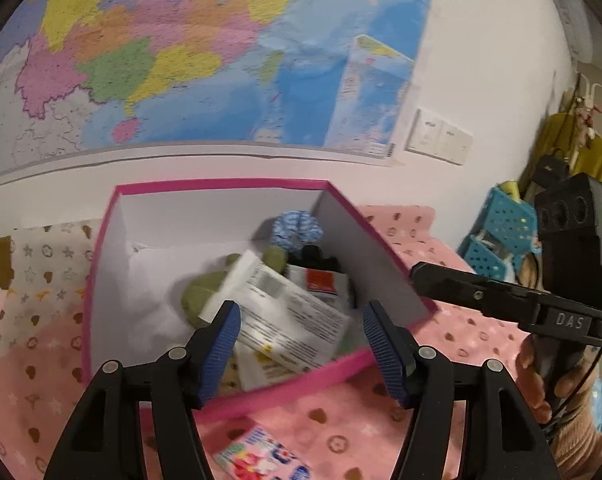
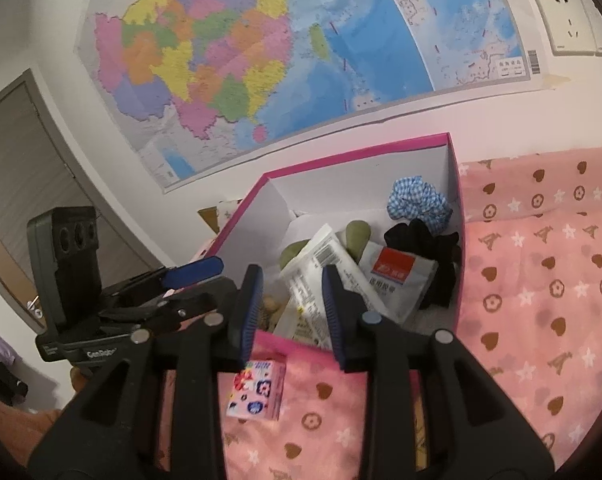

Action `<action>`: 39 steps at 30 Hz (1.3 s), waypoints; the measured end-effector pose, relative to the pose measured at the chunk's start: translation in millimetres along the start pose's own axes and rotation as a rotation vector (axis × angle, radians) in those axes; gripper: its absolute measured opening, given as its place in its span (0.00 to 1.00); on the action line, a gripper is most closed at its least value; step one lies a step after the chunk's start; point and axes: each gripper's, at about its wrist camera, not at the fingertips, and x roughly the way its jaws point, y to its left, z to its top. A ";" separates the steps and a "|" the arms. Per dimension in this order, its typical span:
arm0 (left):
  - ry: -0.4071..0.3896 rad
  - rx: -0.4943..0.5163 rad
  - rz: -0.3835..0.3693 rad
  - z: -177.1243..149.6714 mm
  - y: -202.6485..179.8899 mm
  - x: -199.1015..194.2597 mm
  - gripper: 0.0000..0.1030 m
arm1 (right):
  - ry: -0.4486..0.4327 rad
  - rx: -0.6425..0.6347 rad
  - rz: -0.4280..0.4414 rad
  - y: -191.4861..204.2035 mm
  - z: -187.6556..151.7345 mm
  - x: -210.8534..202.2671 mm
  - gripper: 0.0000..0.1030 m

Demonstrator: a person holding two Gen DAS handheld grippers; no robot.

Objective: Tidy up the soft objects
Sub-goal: 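Lower the left gripper onto the yellow tissue box and close it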

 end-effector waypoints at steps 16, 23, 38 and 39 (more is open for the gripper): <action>0.042 0.090 -0.086 -48.6 -50.7 0.9 0.64 | -0.018 0.054 -0.142 -41.0 -55.2 -65.9 0.46; 0.178 0.083 -0.153 -79.2 -67.7 39.8 0.64 | 0.073 0.187 -0.221 -93.5 -87.0 -54.5 0.46; 0.328 0.042 -0.199 -95.0 -74.5 100.7 0.40 | 0.171 0.235 -0.189 -102.6 -120.5 -33.5 0.46; 0.334 0.038 -0.205 -96.4 -72.8 101.6 0.39 | 0.177 0.225 -0.180 -99.5 -121.6 -31.1 0.46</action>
